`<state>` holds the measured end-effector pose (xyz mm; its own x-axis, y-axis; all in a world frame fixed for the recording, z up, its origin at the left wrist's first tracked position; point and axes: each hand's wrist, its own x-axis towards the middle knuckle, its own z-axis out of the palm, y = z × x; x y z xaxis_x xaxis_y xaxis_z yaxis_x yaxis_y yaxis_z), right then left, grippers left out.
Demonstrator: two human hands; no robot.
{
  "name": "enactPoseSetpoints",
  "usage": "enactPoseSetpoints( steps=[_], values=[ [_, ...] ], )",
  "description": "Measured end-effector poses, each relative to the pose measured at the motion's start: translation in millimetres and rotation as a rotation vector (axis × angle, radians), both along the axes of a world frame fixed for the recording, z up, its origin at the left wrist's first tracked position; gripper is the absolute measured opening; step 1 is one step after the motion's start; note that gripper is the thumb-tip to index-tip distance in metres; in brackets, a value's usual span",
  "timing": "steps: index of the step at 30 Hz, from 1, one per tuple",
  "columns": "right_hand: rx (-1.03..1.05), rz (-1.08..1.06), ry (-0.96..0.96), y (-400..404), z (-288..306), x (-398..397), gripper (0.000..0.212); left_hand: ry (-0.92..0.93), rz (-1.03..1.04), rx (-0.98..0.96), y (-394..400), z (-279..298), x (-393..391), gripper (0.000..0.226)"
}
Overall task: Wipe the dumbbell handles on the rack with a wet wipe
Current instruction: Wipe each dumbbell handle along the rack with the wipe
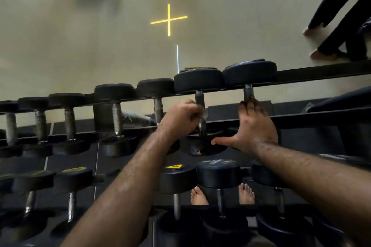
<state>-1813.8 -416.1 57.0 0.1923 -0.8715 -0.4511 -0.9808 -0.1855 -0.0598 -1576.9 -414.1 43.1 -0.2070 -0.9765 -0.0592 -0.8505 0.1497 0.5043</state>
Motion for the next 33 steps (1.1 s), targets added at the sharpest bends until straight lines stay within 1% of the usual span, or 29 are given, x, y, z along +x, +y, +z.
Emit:
enactPoseSetpoints(
  steps=[1, 3, 5, 7, 10, 12, 15, 16, 18, 19, 20, 23, 24, 25, 28, 29, 30, 33],
  values=[
    [0.002, 0.004, -0.001, 0.5, 0.2, -0.2, 0.175, 0.044, 0.114, -0.098, -4.6, -1.3, -2.0, 0.019],
    [-0.004, 0.003, 0.000, 1.4, 0.9, 0.4, 0.175, 0.043, 0.333, -0.214, -12.7, -5.8, -13.6, 0.010],
    [-0.010, -0.002, 0.002, 1.3, 1.5, 1.2, 0.175, 0.021, 0.446, -0.234, -13.4, -12.9, -29.8, 0.007],
    [-0.009, -0.001, 0.004, 0.8, 1.2, 1.8, 0.174, 0.026, 0.547, -0.202, -6.0, -21.4, -34.3, 0.010],
    [-0.006, -0.004, 0.004, -0.3, -0.8, 2.0, 0.174, 0.131, 0.754, -0.199, 3.2, -20.3, -27.2, 0.011],
    [-0.004, -0.004, 0.006, -0.3, -1.3, 1.3, 0.174, 0.175, 0.763, -0.231, -3.6, -17.1, -31.1, 0.010],
    [0.002, -0.003, 0.011, 0.5, 0.9, 1.8, 0.174, 0.135, 0.656, -0.258, -15.4, -14.4, -44.8, 0.006],
    [0.004, -0.001, 0.012, 0.5, 1.9, 2.0, 0.174, 0.105, 0.559, -0.283, -16.4, -15.7, -45.4, 0.006],
    [0.001, -0.003, 0.011, 0.0, 3.3, 2.5, 0.173, 0.043, 0.292, -0.347, -9.2, -19.1, -42.1, 0.008],
    [-0.004, -0.007, 0.007, -0.1, 3.6, 2.7, 0.172, 0.038, 0.245, -0.376, -5.4, -23.2, -37.5, 0.009],
    [-0.008, -0.008, 0.004, -0.2, 4.4, 2.8, 0.172, 0.073, 0.317, -0.381, -4.0, -22.9, -34.2, 0.009],
    [-0.002, -0.001, 0.008, 1.3, 5.5, 3.2, 0.171, 0.260, 0.837, -0.263, -8.5, -18.0, -37.2, 0.003],
    [-0.003, -0.004, 0.008, 1.2, 5.3, 3.6, 0.171, 0.273, 0.904, -0.238, -12.1, -17.1, -45.2, 0.004],
    [-0.005, -0.009, 0.007, 0.8, 4.7, 3.8, 0.172, 0.275, 0.870, -0.233, -15.6, -16.4, -55.6, 0.004],
    [-0.012, -0.021, -0.007, 1.0, 2.5, 3.8, 0.172, 0.260, 0.470, -0.222, -15.6, -14.1, -87.4, 0.012],
    [-0.014, -0.021, -0.010, 1.1, 2.1, 4.1, 0.172, 0.245, 0.410, -0.232, -13.7, -14.4, -87.6, 0.012],
    [-0.012, -0.018, -0.009, 1.3, 2.0, 4.3, 0.172, 0.247, 0.435, -0.245, -12.9, -13.2, -82.4, 0.012],
    [-0.016, -0.020, -0.001, 1.5, 1.9, 3.6, 0.170, 0.213, 0.742, -0.288, -10.4, -18.9, -49.3, 0.006]
  ],
)
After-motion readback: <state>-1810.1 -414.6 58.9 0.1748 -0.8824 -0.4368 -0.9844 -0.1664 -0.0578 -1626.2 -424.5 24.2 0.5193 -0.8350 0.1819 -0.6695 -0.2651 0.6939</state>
